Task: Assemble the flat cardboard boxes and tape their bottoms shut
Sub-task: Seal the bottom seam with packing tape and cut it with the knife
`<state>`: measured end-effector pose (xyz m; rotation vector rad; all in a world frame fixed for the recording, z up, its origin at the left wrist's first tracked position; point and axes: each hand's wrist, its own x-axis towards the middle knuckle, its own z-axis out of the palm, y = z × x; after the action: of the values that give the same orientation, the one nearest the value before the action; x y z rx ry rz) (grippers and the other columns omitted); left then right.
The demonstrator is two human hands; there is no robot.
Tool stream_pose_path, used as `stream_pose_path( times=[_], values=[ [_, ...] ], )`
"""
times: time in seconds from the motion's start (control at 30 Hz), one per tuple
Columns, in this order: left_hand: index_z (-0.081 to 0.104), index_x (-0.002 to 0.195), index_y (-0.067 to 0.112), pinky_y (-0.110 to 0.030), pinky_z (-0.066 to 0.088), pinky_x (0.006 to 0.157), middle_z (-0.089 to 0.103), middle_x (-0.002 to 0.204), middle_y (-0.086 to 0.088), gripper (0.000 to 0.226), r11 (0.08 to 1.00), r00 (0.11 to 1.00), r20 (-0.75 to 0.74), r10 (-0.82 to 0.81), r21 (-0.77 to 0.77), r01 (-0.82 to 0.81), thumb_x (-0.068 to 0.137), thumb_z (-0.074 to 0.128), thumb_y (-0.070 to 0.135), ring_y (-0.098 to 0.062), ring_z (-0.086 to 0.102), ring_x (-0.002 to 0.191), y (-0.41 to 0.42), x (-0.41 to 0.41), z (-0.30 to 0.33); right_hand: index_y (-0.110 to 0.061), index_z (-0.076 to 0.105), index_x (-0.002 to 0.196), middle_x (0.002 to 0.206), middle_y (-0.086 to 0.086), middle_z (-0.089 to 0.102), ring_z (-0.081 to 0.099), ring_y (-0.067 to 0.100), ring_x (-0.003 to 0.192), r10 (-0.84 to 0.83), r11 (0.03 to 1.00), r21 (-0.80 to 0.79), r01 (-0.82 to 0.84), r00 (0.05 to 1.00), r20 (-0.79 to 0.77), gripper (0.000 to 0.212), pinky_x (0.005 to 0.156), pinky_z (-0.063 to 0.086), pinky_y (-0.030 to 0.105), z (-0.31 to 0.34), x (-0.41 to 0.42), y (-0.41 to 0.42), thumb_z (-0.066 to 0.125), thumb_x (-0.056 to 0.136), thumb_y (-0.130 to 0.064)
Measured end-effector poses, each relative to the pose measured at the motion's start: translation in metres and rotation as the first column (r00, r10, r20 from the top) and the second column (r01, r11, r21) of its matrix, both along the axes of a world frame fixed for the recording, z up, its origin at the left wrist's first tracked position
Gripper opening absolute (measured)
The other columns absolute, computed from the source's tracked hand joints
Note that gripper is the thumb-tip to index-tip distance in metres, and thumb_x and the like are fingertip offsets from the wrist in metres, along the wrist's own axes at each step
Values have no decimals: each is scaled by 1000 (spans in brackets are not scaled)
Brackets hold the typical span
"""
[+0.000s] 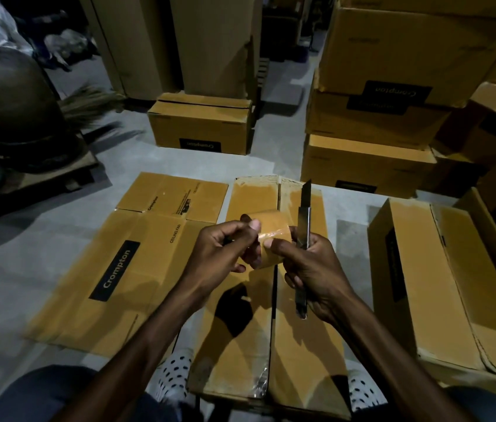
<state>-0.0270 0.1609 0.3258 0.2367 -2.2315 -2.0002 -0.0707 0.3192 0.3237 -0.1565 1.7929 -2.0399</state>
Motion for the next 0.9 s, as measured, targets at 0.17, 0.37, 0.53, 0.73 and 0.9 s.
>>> stream_pose_path(
  times=[0.17,0.37,0.53,0.73,0.9],
  values=[
    [69,93,6,-31,54,66,65,77,-12,32,978,996,80,-42,205,25,91,59,36,-20,65,72,-1,0,3,-10,72,91,58,2,56,30,11,40,46,999,-2,-46,998,-43,19,42,22,25,3,2,-1,77,79,-23],
    [71,79,13,-27,51,62,65,68,-7,15,941,994,101,36,333,-68,84,67,26,-20,61,65,2,-2,6,-8,67,87,54,-1,63,35,5,35,40,999,-19,-41,999,-23,13,37,23,19,4,4,-4,75,82,-18],
    [68,80,11,-22,50,58,64,71,-6,13,930,991,106,80,351,-113,87,66,21,-16,62,65,1,-6,6,2,63,107,90,32,68,32,12,42,69,998,17,-68,997,-43,39,40,25,23,6,4,-3,77,80,-23],
    [64,69,13,-20,50,58,60,65,-1,17,946,998,65,3,324,-24,85,65,18,-14,61,64,4,-6,7,5,64,101,81,22,59,30,11,46,42,998,49,-41,999,-18,32,43,26,24,6,6,0,75,82,-19],
    [64,67,11,-24,50,64,61,66,-5,19,952,998,53,26,303,-41,86,65,15,-15,63,66,8,-7,4,2,63,88,74,16,47,26,13,46,-25,998,51,24,1000,13,17,44,23,24,6,9,-6,71,81,-12]
  ],
)
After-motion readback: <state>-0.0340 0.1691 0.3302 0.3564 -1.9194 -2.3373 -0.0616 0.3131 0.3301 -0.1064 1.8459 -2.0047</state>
